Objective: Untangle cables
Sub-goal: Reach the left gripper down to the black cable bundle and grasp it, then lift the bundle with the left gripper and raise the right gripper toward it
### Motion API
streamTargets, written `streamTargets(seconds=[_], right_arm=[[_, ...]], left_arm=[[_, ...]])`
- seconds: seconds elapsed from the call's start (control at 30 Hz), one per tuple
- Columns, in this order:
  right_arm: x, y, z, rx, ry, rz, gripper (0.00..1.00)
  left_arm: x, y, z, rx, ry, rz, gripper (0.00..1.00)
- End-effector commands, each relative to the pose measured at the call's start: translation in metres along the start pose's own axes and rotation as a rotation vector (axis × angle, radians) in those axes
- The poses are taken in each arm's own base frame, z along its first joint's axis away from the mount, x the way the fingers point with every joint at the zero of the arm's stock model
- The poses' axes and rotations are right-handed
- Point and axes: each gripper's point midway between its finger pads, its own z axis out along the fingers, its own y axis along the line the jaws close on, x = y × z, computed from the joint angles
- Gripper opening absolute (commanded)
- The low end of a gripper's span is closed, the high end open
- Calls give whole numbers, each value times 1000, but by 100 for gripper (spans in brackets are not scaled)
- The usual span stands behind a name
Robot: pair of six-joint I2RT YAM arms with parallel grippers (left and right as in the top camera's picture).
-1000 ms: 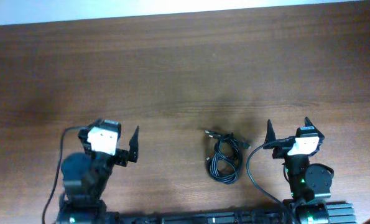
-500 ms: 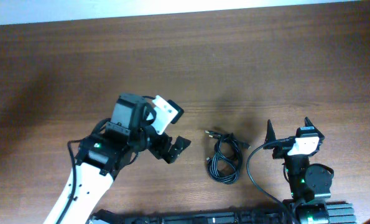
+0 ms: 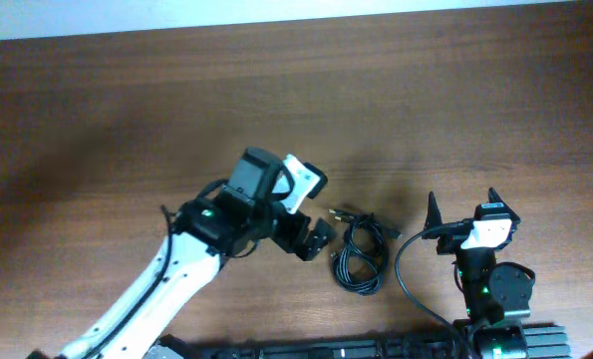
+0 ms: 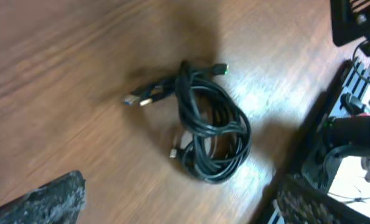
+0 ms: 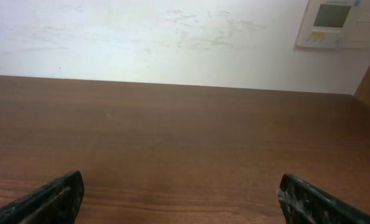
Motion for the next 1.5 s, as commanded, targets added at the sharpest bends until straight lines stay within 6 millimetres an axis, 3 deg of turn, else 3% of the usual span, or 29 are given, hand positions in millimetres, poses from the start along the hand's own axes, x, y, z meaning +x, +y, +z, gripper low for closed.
streamTargets(seconds=[0.0, 0.13, 0.27, 0.4, 0.47, 0.53, 0.8, 0.83, 0.93, 0.97, 1.03, 1.13, 1.2, 1.3, 1.37, 1.4, 1.47], right_arm=[[3, 1, 0, -3, 6, 4, 99], [3, 1, 0, -3, 6, 4, 99], [3, 1, 0, -3, 6, 4, 99], [3, 1, 0, -3, 6, 4, 99], [3, 1, 0, -3, 6, 4, 99], [3, 1, 0, -3, 6, 4, 99], [3, 1, 0, -3, 6, 4, 99], [3, 1, 0, -3, 6, 4, 99], [3, 1, 0, -3, 6, 4, 99], [3, 1, 0, -3, 6, 4, 99], [3, 1, 0, -3, 6, 4, 99], [3, 1, 0, -3, 6, 4, 99], [3, 1, 0, -3, 6, 4, 98], [3, 1, 0, -3, 6, 4, 99], [3, 1, 0, -3, 6, 4, 98], [3, 1, 0, -3, 6, 4, 99], [2, 1, 0, -6, 4, 4, 99]], left_arm=[[1, -5, 30, 21, 60, -88, 99], [28, -4, 81, 26, 198, -156, 99], [29, -14, 104, 31, 205, -293, 99], [15, -32, 114, 71, 148, -234, 98], [11, -32, 116, 65, 130, -222, 84], [10, -32, 117, 66, 126, -220, 80], [28, -20, 141, 49, 185, -255, 74], [26, -20, 141, 50, 178, -253, 63], [25, -21, 141, 51, 173, -250, 10], [23, -21, 141, 54, 164, -247, 0], [17, -22, 141, 61, 142, -239, 0], [-4, -27, 124, 79, 67, -121, 0], [-34, -44, 91, 96, -62, 124, 0], [-77, -35, 34, -111, -259, 340, 0], [-100, -28, 4, -231, -367, 407, 0], [-123, -25, -18, -311, -480, 406, 0], [-146, -27, -35, -351, -594, 406, 0]])
